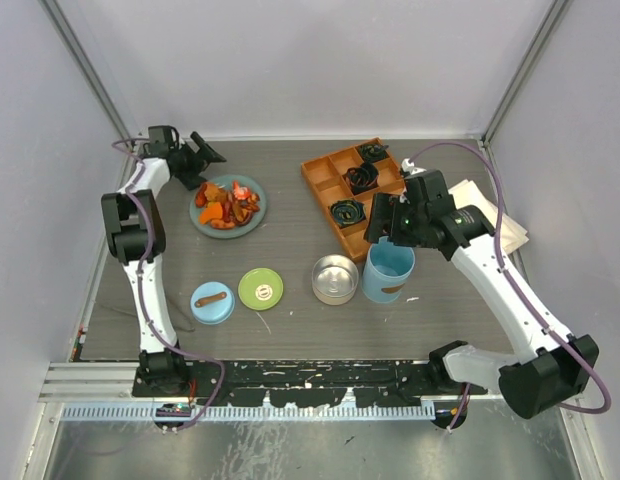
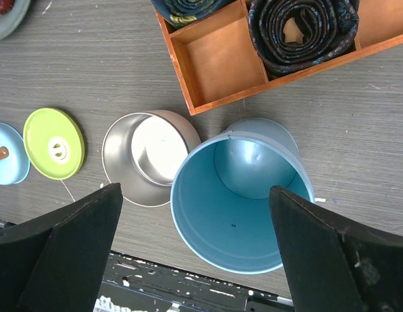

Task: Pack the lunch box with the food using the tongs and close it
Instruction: Move the plate to the center of the board, then pick up the clamp at the center of the board.

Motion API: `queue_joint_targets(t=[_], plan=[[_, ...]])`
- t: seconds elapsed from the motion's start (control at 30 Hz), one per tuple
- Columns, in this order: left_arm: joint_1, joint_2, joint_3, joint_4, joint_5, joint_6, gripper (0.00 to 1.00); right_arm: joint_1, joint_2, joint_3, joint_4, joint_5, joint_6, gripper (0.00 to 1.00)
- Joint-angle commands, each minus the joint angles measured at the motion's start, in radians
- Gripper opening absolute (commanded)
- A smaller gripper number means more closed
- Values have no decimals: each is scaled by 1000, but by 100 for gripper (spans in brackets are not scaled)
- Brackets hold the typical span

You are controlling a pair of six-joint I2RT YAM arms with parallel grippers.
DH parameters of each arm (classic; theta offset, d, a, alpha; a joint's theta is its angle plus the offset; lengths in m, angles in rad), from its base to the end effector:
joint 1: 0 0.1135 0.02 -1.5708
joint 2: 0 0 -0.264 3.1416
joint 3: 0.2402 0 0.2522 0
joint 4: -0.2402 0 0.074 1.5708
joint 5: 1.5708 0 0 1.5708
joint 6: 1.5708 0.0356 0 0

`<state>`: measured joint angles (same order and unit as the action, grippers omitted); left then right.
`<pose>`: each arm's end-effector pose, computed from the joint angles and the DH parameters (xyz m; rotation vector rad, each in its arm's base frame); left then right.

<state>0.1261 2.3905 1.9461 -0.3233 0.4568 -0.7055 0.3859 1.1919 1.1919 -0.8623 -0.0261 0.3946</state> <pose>0.5339 0.0519 0.1689 -0.7444 2.2660 -0.8167 0.2207 0.0907 0.3356 -0.0012 2.4697 0.3773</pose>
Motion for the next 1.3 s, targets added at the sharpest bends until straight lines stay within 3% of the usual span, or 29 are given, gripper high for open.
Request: queue_joint_targets(t=[0.0,0.2,0.33,0.5,0.63,0.9,1.27], plan=[[3,-159,76,-101,-69,38,98,1,-56,12,0,17,-17,100],[4,-330,147,-374,-324,33,98,2,-105,17,-12,13,-35,100],[3,-433,161,-740,-462,9,98,1,-139,10,-18,8,-54,100],[3,-701,-205,-891,-618,-55,98,1,-166,6,-19,-26,-77,100],[11,-923,-507,-886,-717,-141,98,2,-174,15,-41,-64,-112,100],[45,-1195,-821,-988,-704,-355,98,1,-210,25,-79,-88,-152,100],[191,-1145,-985,-989,-528,-279,98,1,-239,-1,-62,-86,-149,100]])
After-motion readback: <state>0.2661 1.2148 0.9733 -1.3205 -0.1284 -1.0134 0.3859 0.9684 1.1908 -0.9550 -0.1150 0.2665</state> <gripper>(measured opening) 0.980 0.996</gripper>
